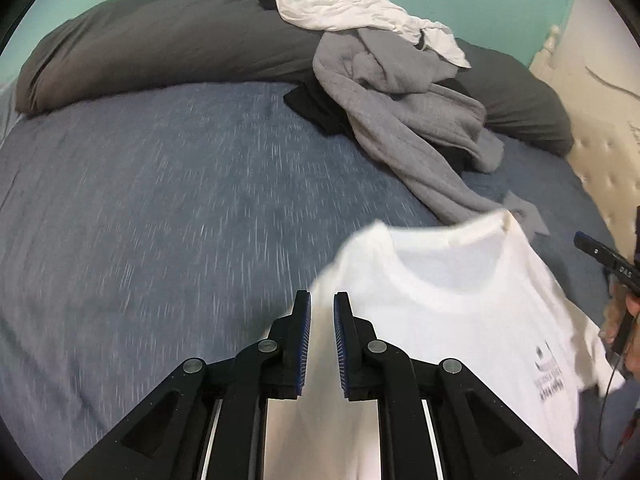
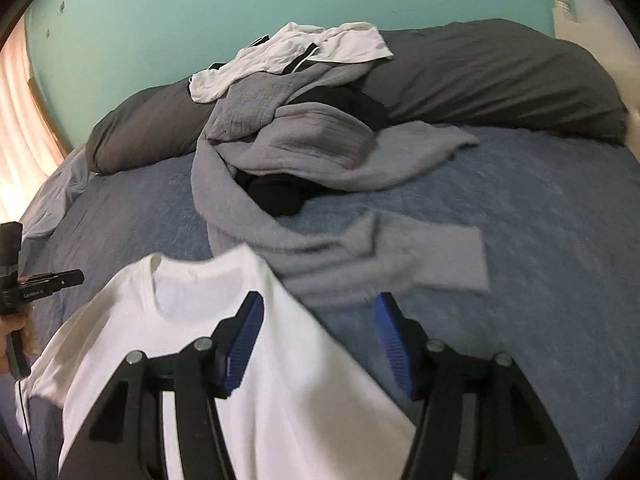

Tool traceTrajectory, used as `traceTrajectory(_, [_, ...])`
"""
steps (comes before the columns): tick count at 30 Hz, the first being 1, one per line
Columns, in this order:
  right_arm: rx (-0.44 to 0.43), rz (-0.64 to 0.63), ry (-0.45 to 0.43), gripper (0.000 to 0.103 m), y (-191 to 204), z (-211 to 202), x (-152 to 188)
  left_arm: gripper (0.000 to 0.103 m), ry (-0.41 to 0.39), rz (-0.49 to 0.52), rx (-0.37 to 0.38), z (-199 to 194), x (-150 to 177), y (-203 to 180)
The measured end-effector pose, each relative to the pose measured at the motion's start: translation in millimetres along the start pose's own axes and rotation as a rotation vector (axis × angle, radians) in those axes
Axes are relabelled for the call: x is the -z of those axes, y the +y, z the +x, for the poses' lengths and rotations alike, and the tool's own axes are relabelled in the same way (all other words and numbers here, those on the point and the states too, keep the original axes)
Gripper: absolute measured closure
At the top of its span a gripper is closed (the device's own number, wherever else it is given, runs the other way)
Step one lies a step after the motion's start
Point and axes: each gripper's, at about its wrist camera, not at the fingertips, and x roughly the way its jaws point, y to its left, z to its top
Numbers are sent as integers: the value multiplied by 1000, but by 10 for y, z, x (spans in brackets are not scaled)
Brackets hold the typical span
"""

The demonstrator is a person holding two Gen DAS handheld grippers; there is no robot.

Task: Fold clothes
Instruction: 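Pull the collar taut, lower it onto the bed and open both grippers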

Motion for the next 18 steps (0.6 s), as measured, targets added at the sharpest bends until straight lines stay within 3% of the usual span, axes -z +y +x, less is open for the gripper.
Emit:
traceTrajectory(11, [115, 100, 77, 44, -969, -1103, 827, 88, 53, -16, 41, -590, 1197, -172])
traceTrajectory(18, [135, 131, 103, 44, -1192, -1656, 1448, 85, 61, -37, 53, -787, 1777, -311])
